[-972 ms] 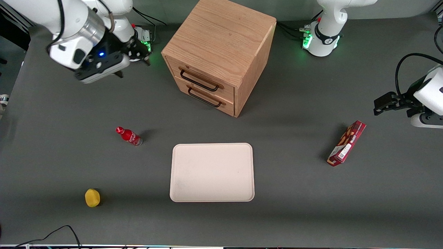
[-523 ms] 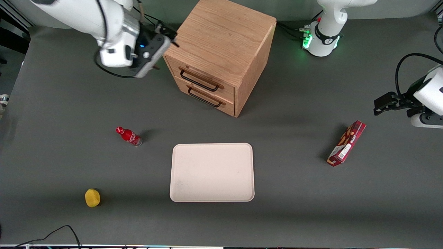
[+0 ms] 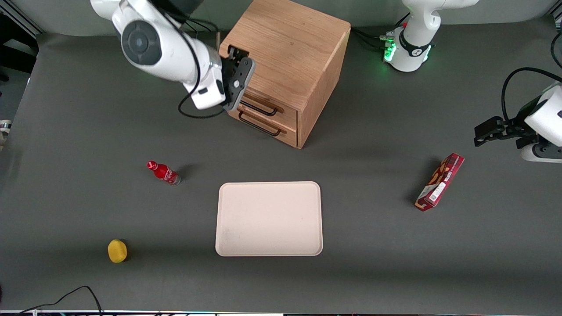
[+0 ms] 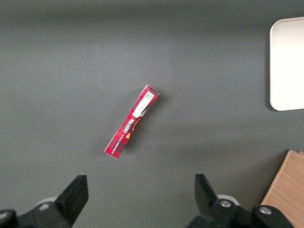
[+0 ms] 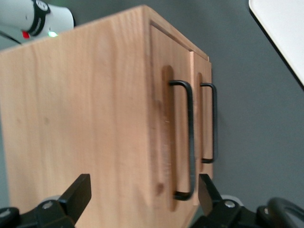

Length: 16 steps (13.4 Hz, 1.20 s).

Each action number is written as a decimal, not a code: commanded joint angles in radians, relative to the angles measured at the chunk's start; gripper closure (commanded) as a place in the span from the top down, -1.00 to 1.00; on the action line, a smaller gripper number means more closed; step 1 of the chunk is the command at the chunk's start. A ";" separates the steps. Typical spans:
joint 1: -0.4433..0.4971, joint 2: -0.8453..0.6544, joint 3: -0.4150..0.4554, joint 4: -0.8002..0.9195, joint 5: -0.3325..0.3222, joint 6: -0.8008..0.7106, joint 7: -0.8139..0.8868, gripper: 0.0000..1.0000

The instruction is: Open upper drawer

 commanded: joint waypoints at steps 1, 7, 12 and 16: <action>-0.011 -0.003 -0.048 -0.060 -0.002 0.062 -0.138 1.00; -0.003 0.059 -0.048 -0.153 0.001 0.231 -0.136 1.00; 0.003 0.056 -0.035 -0.210 0.015 0.294 -0.127 1.00; 0.006 0.056 -0.015 -0.219 0.015 0.308 -0.084 1.00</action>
